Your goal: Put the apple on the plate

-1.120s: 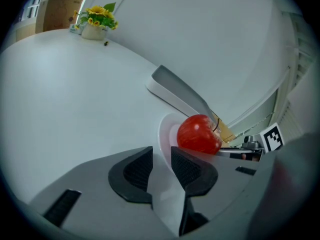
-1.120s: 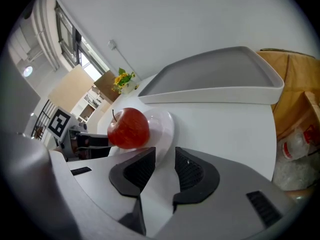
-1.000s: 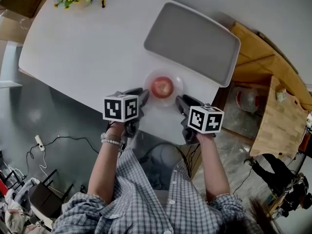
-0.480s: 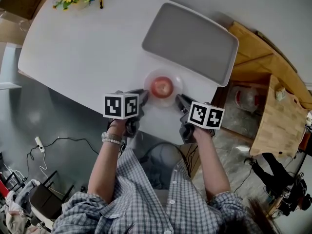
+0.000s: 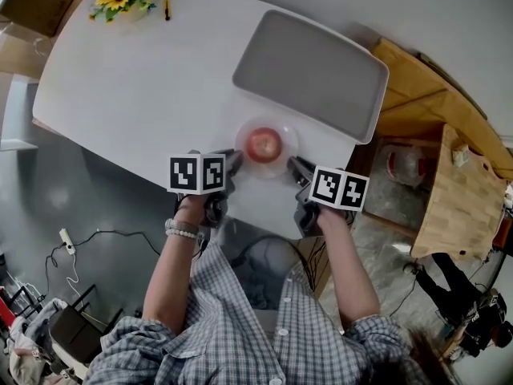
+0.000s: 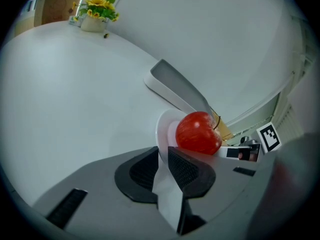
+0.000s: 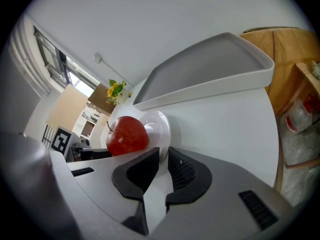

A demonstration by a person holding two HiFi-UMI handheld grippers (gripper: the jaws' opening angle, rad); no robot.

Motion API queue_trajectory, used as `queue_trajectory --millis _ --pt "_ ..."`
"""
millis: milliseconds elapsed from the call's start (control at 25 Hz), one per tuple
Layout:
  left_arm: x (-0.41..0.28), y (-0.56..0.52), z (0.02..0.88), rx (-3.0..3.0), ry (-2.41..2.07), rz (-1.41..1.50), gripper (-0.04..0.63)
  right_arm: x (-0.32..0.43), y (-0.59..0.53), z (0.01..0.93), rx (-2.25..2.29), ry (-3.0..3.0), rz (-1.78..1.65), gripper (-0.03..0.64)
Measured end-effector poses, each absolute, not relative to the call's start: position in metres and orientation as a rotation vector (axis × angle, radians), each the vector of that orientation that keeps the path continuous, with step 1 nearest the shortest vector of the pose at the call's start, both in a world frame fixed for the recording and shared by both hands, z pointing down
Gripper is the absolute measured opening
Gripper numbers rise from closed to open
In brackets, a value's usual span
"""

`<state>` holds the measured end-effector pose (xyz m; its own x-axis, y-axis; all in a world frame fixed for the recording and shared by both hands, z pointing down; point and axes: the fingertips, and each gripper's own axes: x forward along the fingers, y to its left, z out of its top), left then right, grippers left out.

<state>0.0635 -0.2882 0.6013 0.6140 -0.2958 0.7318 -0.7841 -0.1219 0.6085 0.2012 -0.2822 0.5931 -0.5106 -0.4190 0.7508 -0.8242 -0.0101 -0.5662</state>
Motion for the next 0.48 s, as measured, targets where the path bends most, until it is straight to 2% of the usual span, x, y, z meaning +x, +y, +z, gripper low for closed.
queue_trajectory --millis 480 --pt "0.071 -0.309 0.566 1.734 -0.894 0.522 0.066 0.209 -0.301 0.557 1.317 -1.956 1.552 0.062"
